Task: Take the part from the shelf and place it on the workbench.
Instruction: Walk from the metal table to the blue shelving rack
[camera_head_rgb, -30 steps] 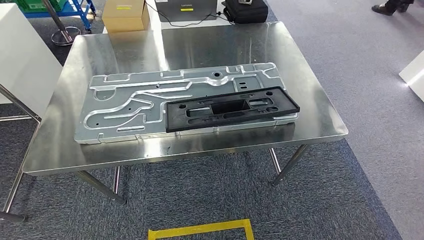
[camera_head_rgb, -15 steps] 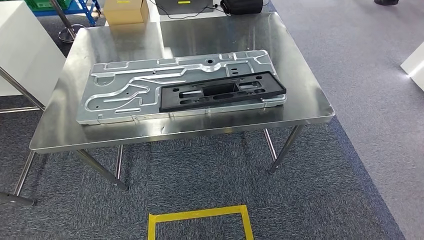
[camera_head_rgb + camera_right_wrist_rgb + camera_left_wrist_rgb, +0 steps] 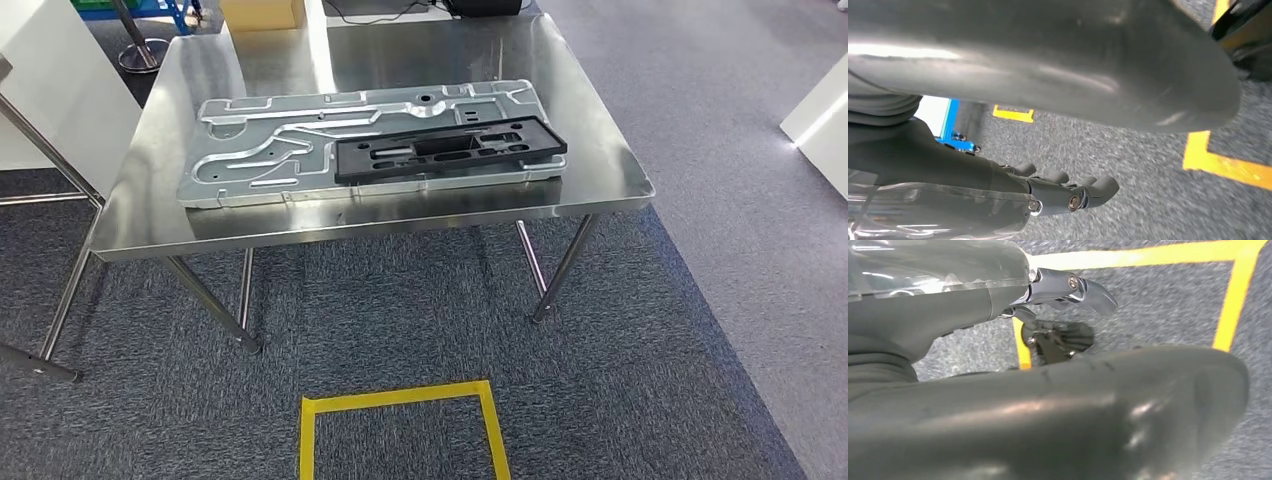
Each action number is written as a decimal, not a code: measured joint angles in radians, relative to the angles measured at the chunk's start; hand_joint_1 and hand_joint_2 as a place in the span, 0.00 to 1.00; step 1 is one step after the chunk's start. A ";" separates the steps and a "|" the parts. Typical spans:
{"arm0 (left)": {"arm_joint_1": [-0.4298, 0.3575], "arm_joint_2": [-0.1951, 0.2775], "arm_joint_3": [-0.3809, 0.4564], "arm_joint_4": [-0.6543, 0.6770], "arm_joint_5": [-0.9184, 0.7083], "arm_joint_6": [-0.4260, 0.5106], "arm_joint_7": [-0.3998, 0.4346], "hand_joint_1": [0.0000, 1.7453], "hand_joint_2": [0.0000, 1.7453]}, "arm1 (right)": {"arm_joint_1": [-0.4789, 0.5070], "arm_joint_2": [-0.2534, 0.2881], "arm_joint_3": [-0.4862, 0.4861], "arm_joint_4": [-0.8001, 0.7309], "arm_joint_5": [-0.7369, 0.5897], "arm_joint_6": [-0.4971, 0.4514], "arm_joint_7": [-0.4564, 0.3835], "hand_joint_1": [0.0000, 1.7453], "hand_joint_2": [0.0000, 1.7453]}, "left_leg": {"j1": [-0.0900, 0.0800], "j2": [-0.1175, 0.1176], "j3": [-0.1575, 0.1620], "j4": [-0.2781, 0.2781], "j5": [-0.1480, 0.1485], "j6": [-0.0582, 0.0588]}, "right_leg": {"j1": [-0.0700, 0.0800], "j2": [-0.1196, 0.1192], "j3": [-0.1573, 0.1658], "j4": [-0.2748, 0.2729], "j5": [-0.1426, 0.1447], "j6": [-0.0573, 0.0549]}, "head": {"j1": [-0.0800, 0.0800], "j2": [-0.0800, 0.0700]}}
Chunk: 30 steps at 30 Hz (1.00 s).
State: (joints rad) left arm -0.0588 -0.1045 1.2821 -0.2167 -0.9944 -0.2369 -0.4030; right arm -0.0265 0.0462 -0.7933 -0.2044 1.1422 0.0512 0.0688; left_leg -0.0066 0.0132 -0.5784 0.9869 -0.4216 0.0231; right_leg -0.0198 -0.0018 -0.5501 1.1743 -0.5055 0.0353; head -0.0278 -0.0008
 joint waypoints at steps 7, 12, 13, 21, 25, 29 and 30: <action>0.000 0.002 -0.013 0.000 -0.013 0.006 0.000 0.00 0.00 | -0.012 0.015 -0.011 0.004 0.001 0.015 -0.009 0.00 0.00 | 0.006 -0.004 -0.061 0.057 -0.010 -0.039 | 0.008 -0.007 0.085 -0.202 -0.017 -0.045 | -0.002 0.000; 0.006 0.010 -0.026 0.000 -0.026 0.018 0.004 0.00 0.00 | -0.012 0.029 -0.014 0.006 0.008 0.018 -0.027 0.00 0.00 | 0.011 -0.006 -0.096 0.314 -0.175 -0.050 | 0.018 -0.011 0.002 -0.191 0.043 -0.059 | -0.005 0.000; 0.006 0.013 -0.028 0.000 -0.026 0.018 0.003 0.00 0.00 | -0.012 0.033 -0.014 0.007 0.011 0.020 -0.025 0.00 0.00 | 0.010 -0.006 -0.072 0.309 -0.150 -0.049 | 0.019 -0.011 -0.018 -0.184 0.053 -0.059 | -0.006 0.000; -0.002 0.045 -0.036 -0.001 -0.024 0.022 -0.015 0.00 0.00 | -0.017 0.055 -0.015 0.011 0.030 0.030 0.002 0.00 0.00 | -0.003 -0.004 0.150 -0.030 -0.113 -0.001 | 0.017 -0.012 -0.081 -0.160 0.113 -0.024 | -0.006 0.000; -0.004 0.050 -0.038 -0.001 -0.024 0.030 -0.020 0.00 0.00 | -0.019 0.056 -0.015 0.012 0.029 0.021 -0.005 0.00 0.00 | 0.001 0.002 0.096 -0.035 -0.057 0.021 | 0.009 -0.003 -0.122 -0.011 -0.057 -0.007 | -0.005 0.000; -0.008 0.052 -0.038 -0.001 -0.024 0.030 -0.023 0.00 0.00 | -0.025 0.055 -0.015 0.012 0.033 0.021 -0.007 0.00 0.00 | 0.001 0.003 0.017 -0.015 -0.009 0.013 | 0.001 -0.003 -0.089 0.104 -0.044 0.005 | -0.005 0.000; -0.011 0.052 -0.038 -0.001 -0.025 0.029 -0.023 0.00 0.00 | -0.028 0.055 -0.015 0.012 0.036 0.022 -0.008 0.00 0.00 | 0.001 0.003 -0.002 -0.007 0.000 0.009 | -0.002 -0.003 -0.042 0.056 -0.018 0.005 | -0.005 0.000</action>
State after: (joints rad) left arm -0.0695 -0.0527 1.2440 -0.2174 -1.0189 -0.2079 -0.4260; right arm -0.0541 0.1015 -0.8084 -0.1928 1.1786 0.0733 0.0609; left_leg -0.0054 0.0162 -0.5807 0.9804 -0.4212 0.0326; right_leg -0.0220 -0.0043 -0.5922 1.2301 -0.5239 0.0405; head -0.0324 -0.0008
